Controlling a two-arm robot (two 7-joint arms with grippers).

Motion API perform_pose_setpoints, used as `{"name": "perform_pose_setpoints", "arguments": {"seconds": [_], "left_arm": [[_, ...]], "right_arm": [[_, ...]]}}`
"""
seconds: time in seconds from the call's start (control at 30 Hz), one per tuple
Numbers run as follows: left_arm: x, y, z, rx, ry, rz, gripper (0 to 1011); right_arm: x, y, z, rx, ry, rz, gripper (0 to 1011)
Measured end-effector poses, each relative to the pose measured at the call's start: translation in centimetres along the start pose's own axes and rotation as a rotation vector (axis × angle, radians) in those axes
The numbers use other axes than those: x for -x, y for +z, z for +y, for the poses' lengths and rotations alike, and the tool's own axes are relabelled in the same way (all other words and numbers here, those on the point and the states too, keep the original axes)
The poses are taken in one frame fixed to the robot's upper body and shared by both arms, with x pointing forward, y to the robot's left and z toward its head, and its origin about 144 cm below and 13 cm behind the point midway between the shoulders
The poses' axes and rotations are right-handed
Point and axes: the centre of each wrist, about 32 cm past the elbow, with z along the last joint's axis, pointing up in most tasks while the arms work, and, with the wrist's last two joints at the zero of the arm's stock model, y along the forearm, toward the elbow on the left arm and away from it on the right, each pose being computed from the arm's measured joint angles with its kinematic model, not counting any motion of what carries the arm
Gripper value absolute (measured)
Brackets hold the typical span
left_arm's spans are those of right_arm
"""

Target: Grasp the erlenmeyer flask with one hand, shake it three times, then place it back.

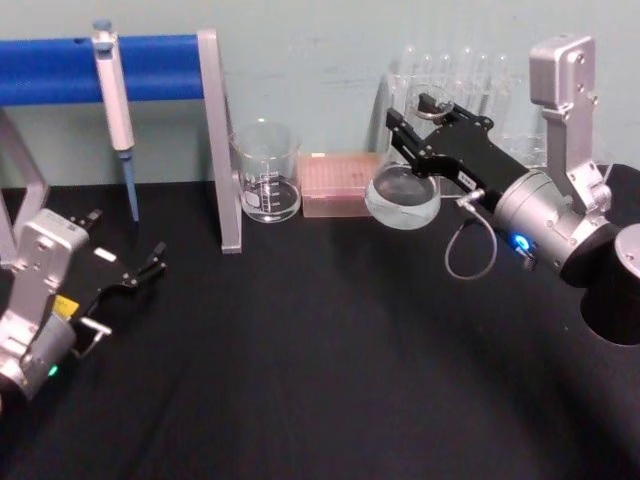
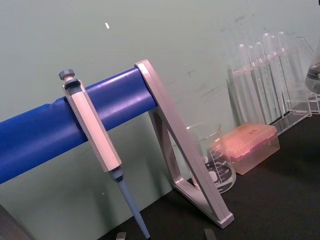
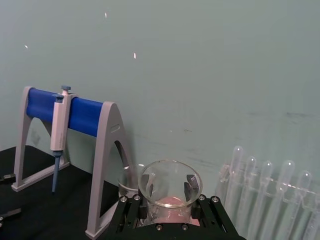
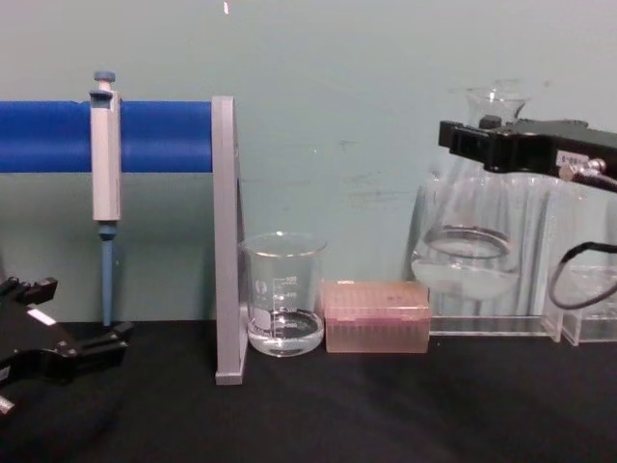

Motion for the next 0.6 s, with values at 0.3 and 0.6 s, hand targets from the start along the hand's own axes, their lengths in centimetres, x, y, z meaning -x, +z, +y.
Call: {"name": "perform_pose_setpoints", "arguments": {"seconds": [0.3,0.6], "left_arm": [[0.00,0.00,0.00,0.000,0.000,0.000,1001],[0.00,0.00,0.00,0.000,0.000,0.000,1001]], "right_arm": [[-0.14,-0.03,-0.07,0.002,0.017,0.005,453],[-0.11,0.08,-0.03,-0.011,0.110,0.019,453]]}}
